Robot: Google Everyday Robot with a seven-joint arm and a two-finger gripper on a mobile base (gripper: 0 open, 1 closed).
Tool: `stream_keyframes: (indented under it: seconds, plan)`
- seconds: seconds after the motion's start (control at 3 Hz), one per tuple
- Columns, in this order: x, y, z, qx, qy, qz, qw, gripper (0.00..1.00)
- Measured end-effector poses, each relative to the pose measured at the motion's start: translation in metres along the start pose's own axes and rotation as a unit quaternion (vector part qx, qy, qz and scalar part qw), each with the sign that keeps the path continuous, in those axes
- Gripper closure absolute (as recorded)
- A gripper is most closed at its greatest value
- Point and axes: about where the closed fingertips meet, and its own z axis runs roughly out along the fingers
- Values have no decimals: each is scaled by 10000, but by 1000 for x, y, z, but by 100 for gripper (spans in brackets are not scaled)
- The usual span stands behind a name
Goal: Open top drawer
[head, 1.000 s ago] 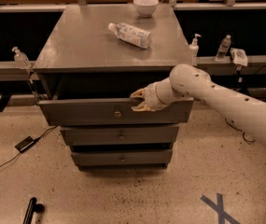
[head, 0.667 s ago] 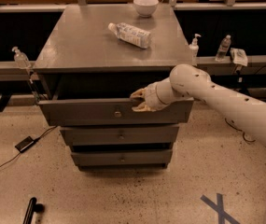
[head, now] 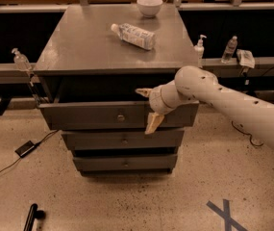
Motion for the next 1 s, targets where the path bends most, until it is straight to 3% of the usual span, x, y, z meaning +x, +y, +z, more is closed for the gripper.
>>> stream_keyframes:
  seconds: [0.33,0.67,1.0]
  plan:
    - [-6,4,-4,-102,102,80,9999,0]
    - [3,13,0,-346,198,440,9982,0]
    - [13,18,2,-459,180,743,9960,11]
